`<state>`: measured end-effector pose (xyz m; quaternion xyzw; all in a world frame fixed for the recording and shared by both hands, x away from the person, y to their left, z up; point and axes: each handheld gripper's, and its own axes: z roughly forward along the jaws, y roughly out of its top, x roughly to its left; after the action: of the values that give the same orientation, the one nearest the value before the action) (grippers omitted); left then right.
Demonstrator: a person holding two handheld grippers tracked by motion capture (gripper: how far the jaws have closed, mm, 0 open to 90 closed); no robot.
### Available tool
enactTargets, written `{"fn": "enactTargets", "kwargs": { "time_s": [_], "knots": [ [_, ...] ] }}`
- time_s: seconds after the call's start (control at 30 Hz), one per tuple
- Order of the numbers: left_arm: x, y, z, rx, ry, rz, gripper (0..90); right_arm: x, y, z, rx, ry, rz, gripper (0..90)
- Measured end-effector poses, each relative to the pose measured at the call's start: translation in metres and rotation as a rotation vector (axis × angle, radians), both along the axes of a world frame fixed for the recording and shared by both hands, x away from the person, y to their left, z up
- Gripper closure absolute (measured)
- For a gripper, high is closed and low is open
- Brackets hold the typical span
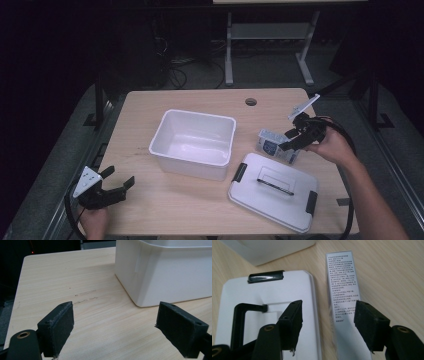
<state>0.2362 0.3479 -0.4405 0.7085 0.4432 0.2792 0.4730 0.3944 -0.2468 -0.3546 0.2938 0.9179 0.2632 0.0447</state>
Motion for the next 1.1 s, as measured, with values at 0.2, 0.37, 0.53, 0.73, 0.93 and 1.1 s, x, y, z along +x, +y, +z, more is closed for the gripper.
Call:
{"fn": "enactTargets", "kwargs": {
  "time_s": [0.2,0.37,0.53,0.73,0.93,1.1],
  "knots": [
    [0.0,0.0,-0.001,-0.006,0.002,0.003,13.6,0.007,0.001,-0.006,-0.009,-0.001,-0.008,38.3],
    [0.0,0.0,-0.001,-0.006,0.003,0.001,13.6,0.011,0.003,-0.009,-0.016,0.001,-0.012,38.2],
    [0.0,-0.001,-0.001,-0.001,0.005,-0.003,13.6,0.015,0.003,-0.013,-0.03,0.008,-0.016,37.9],
    [0.0,0.0,-0.001,-0.009,0.004,0.0,13.6,0.019,0.004,-0.017,-0.04,0.004,-0.02,38.4],
    [0.0,0.0,-0.001,-0.01,0.003,-0.002,13.7,0.024,0.01,-0.022,-0.063,0.017,-0.009,42.1],
    [0.0,0.0,0.0,-0.01,0.0,0.0,13.6,0.026,0.014,-0.023,-0.07,0.016,0.001,43.3]
  ]
}}
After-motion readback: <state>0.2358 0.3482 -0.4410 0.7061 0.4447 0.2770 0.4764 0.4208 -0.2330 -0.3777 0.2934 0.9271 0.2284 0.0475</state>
